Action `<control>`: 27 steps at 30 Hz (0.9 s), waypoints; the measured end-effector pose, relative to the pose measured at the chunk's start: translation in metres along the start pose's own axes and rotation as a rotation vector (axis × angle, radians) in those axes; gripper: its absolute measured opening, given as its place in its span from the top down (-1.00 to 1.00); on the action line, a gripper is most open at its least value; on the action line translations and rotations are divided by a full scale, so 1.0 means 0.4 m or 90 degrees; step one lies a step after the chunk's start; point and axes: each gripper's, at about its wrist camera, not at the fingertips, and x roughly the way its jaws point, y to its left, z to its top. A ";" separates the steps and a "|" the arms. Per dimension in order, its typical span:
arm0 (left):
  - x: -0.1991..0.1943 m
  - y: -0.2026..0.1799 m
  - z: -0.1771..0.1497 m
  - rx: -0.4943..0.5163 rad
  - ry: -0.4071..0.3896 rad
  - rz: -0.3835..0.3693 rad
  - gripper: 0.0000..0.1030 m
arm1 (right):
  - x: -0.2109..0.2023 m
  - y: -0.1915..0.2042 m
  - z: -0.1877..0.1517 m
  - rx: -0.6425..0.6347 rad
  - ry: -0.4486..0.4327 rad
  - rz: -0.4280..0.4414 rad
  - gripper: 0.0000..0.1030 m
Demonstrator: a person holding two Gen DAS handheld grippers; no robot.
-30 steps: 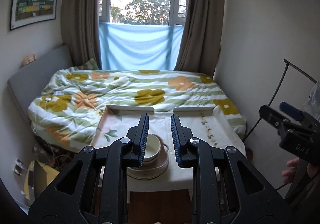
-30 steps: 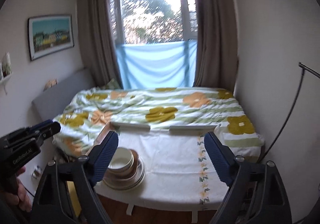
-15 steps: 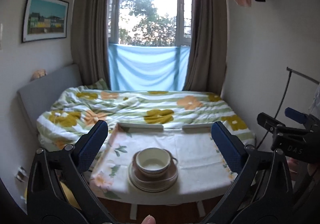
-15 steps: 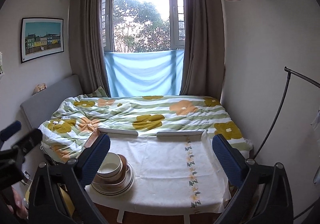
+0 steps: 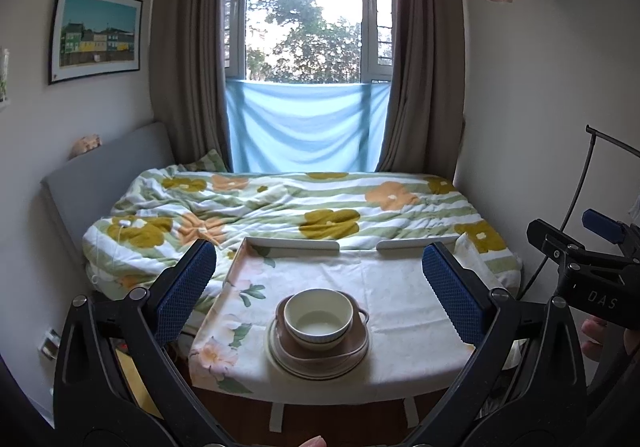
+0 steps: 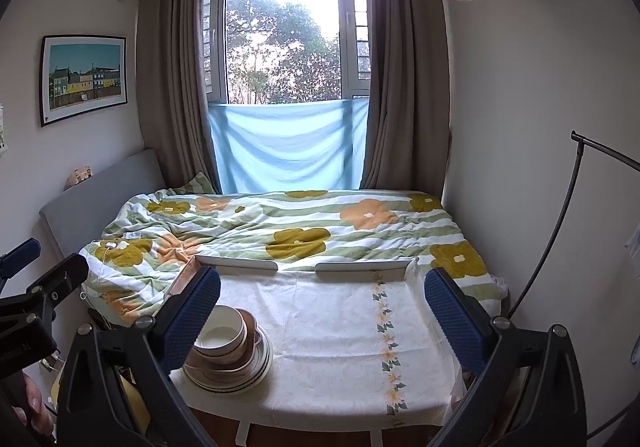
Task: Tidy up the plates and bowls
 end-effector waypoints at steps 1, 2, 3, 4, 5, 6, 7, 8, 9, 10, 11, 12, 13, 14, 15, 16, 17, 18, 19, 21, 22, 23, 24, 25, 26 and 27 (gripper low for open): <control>0.002 0.001 -0.001 -0.002 0.002 -0.001 -0.99 | 0.000 0.001 0.001 0.000 0.000 0.000 -0.97; 0.003 0.001 0.000 -0.003 0.002 -0.001 -0.99 | 0.001 0.000 0.002 -0.001 0.000 0.000 -0.97; 0.003 0.000 0.000 -0.004 0.001 0.000 -0.99 | 0.001 0.000 0.001 -0.001 0.000 0.000 -0.97; 0.003 0.003 0.001 -0.003 0.001 -0.002 -0.99 | 0.000 0.000 0.002 0.000 0.000 -0.001 -0.97; 0.005 0.003 0.000 -0.004 0.001 -0.001 -0.99 | 0.000 0.000 0.002 0.000 0.000 0.000 -0.97; 0.003 0.004 0.001 -0.003 0.001 -0.001 -0.99 | 0.001 0.000 0.002 0.000 0.000 0.000 -0.97; 0.003 0.003 0.002 -0.004 0.001 -0.001 -0.99 | 0.000 0.000 0.002 -0.001 0.000 0.000 -0.97; 0.003 0.004 0.001 -0.004 0.001 0.000 -0.99 | 0.000 0.001 0.002 -0.001 0.000 0.000 -0.97; 0.003 0.004 0.001 -0.005 0.001 0.001 -0.99 | 0.000 0.001 0.002 0.000 -0.001 0.000 -0.97; 0.002 0.003 0.003 -0.006 0.001 0.001 -0.99 | 0.000 0.000 0.003 -0.001 -0.001 0.000 -0.97; 0.001 0.002 0.003 -0.007 0.002 0.002 -0.99 | 0.000 0.000 0.002 -0.001 0.000 0.000 -0.97; -0.001 -0.001 0.005 -0.008 0.002 0.004 -0.99 | 0.000 0.001 0.003 0.000 0.000 0.000 -0.97; -0.004 -0.002 0.005 -0.008 0.001 0.005 -0.99 | 0.000 0.001 0.003 -0.001 0.000 -0.001 -0.97; -0.005 -0.003 0.006 -0.009 0.001 0.006 -0.99 | 0.000 0.000 0.003 -0.001 0.000 0.000 -0.97; -0.005 -0.005 0.007 -0.010 0.000 0.007 -0.99 | 0.000 0.001 0.003 0.000 0.000 0.000 -0.97; -0.007 -0.006 0.007 -0.011 -0.002 0.008 -0.99 | 0.000 0.000 0.003 0.000 0.000 0.000 -0.97; -0.009 -0.006 0.007 -0.012 -0.005 0.010 -0.99 | 0.000 0.000 0.004 -0.001 -0.001 0.000 -0.97; -0.011 -0.006 0.007 -0.013 -0.007 0.012 -0.99 | 0.000 0.000 0.003 -0.001 0.000 0.000 -0.97; -0.014 -0.007 0.006 -0.011 -0.009 0.014 -0.99 | 0.000 0.001 0.003 -0.001 0.000 0.001 -0.97; -0.016 -0.009 0.007 -0.008 -0.013 0.019 -0.99 | 0.001 0.001 0.004 -0.002 0.000 0.002 -0.97; -0.017 -0.012 0.008 -0.005 -0.014 0.022 -0.99 | 0.001 0.002 0.005 -0.002 0.000 0.002 -0.97; -0.017 -0.015 0.008 -0.003 -0.014 0.024 -0.99 | 0.002 0.001 0.006 -0.002 0.000 0.002 -0.97; -0.016 -0.016 0.009 -0.002 -0.014 0.026 -0.99 | 0.003 0.000 0.007 -0.002 0.000 0.002 -0.97; -0.015 -0.017 0.009 -0.001 -0.013 0.028 -0.99 | 0.003 0.000 0.006 -0.002 0.000 0.002 -0.97; -0.013 -0.017 0.009 -0.002 -0.011 0.030 -0.99 | 0.002 0.000 0.006 -0.003 0.000 0.001 -0.97; -0.011 -0.016 0.009 -0.003 -0.009 0.033 -0.99 | 0.003 0.000 0.007 -0.003 0.000 0.001 -0.97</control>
